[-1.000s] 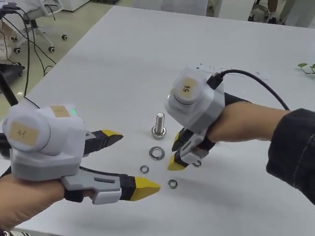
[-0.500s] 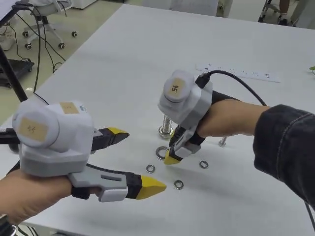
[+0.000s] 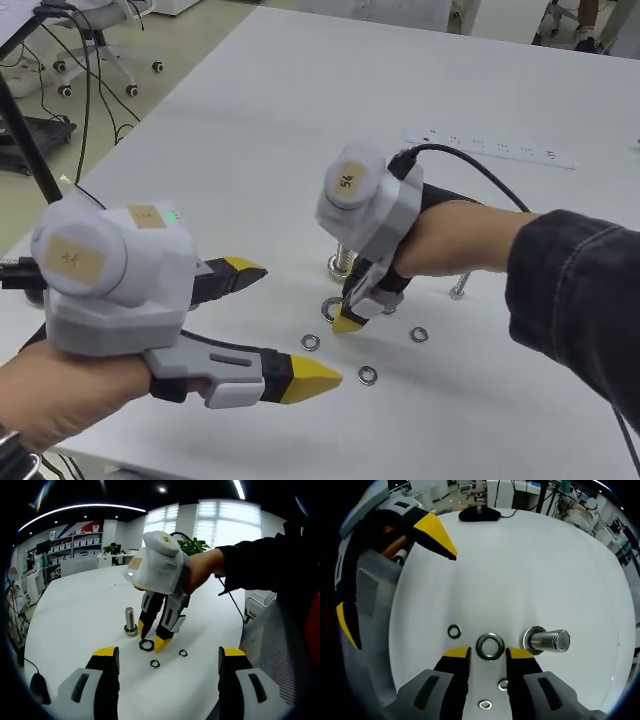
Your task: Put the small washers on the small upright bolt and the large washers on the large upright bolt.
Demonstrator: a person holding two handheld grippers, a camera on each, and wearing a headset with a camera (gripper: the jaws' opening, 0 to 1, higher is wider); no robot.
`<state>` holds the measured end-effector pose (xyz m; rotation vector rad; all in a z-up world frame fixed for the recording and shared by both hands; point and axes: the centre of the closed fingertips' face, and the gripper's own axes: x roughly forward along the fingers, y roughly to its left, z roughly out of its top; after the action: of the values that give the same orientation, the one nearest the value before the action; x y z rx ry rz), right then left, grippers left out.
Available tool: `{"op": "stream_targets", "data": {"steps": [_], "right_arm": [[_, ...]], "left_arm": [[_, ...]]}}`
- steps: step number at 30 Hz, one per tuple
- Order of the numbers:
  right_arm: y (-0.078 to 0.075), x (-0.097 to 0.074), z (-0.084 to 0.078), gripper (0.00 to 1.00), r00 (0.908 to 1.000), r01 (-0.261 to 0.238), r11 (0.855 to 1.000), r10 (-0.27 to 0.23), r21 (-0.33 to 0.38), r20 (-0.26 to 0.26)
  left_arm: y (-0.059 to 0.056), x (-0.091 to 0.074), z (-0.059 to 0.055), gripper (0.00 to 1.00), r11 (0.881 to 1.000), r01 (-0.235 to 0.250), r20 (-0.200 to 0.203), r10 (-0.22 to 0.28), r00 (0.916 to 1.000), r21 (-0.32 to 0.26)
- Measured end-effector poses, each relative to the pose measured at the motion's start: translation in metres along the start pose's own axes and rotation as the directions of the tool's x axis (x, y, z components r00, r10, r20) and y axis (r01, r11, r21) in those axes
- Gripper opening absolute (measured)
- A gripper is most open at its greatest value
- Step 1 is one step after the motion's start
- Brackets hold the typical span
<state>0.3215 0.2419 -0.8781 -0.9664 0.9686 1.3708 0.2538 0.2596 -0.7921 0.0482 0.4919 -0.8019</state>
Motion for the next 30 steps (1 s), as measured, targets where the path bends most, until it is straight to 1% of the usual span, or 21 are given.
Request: {"op": "stream_targets", "data": {"steps": [7, 13, 20, 24, 30], "right_arm": [[0.0004, 0.0005, 0.0002, 0.29, 0.9997, 0.016, 1.0, -0.016, -0.027, -0.021], [0.0003, 0.0004, -0.0003, 0.28, 0.9995, 0.014, 0.999, -0.014, -0.03, -0.029], [0.0025, 0.0007, 0.0002, 0.25, 0.9992, 0.012, 0.999, -0.014, -0.04, -0.037], [0.0021, 0.0004, -0.0001, 0.24, 0.9991, 0.013, 0.999, -0.015, -0.037, -0.04], [0.0024, 0.0002, -0.0001, 0.23, 0.9991, 0.017, 1.0, -0.017, -0.013, -0.038]], "left_arm": [[-0.0005, -0.0008, -0.0003, 0.81, 1.0, 0.0, 0.0, 0.0, 1.0, -0.001], [-0.0005, -0.0013, -0.0005, 0.8, 1.0, -0.001, 0.0, 0.001, 1.0, -0.002], [-0.0012, -0.001, -0.0001, 0.8, 1.0, -0.001, 0.0, 0.001, 1.0, -0.003], [-0.0016, -0.001, -0.0003, 0.8, 1.0, 0.0, -0.001, 0.0, 1.0, -0.002], [-0.0012, -0.0008, -0.0005, 0.8, 1.0, 0.001, -0.001, -0.001, 1.0, -0.003]]}}
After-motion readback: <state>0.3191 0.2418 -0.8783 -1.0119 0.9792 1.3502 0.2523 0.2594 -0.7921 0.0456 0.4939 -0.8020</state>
